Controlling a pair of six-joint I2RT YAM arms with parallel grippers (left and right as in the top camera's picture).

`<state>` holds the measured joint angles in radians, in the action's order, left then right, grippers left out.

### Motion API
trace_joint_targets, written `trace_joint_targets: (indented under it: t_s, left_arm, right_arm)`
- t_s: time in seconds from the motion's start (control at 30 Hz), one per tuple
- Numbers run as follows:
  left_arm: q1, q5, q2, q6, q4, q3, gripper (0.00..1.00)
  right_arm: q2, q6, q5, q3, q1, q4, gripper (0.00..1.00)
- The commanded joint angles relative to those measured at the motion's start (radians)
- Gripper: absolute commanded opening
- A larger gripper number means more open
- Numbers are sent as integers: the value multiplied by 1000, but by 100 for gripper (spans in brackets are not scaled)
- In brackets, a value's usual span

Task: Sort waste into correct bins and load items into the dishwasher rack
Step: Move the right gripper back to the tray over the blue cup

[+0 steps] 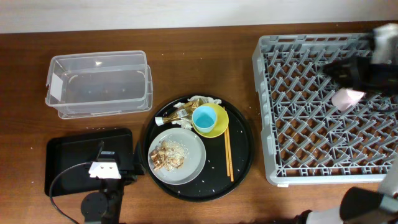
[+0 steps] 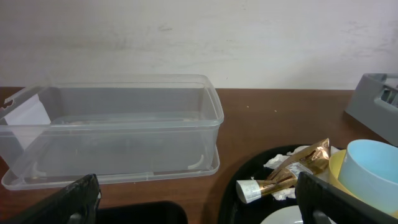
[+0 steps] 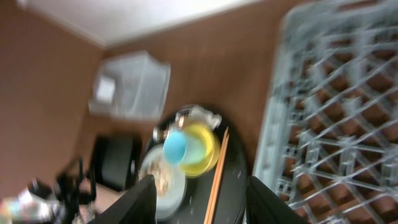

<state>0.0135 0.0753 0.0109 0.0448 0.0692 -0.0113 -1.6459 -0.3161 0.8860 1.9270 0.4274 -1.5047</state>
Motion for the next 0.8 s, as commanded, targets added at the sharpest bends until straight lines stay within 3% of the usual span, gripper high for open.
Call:
trace_joint_targets:
  t_s: [0.0,0.17,0.23,0.27,0.3,0.47,0.5,0.57,0.6,0.63,0.67,0.73,0.77]
  left_arm:
    - [5,4,-5,-16,6,3,100]
    - [5,4,-5,-15,6,3,100]
    - [5,4,-5,-16,6,3,100]
    - [5,4,-5,-16,6,3,100]
    - [5,4,-5,-15,6,3,100]
    - [5,4,-5,-16,6,3,100]
    - [5,4,-5,-15,6,3,99]
    - [5,4,-5,-16,6,3,100]
    - [5,4,-5,-15,6,3,100]
    - [5,4,-5,-15,6,3,100]
    - [5,4,-5,-16,6,3,100]
    - [5,4,-5,-16,6,3,100]
    - [5,4,-5,-16,6,3,100]
  right_arm:
    - [0,120,-332,-5,-229,-2,46]
    - [-32,259,-585,-5,-539,52,49]
    - [-49,273,-647,-5,-646,84,70]
    - [-61,273,-663,-5,-695,103,94]
    - [-72,272,-662,-5,-737,124,98]
    - [-146,272,-662,-5,-868,200,100]
    - [-168,269,-663,-5,-886,209,84]
    - [-213,270,-684,-5,-908,220,63]
    - [-240,271,-693,-5,-914,223,59]
    - [-268,274,-692,-5,-919,225,60]
    - [-296,288,-688,-5,-919,228,75]
    - [-341,322,-680,-5,-919,234,77]
    - [-360,321,-664,-5,-919,235,85]
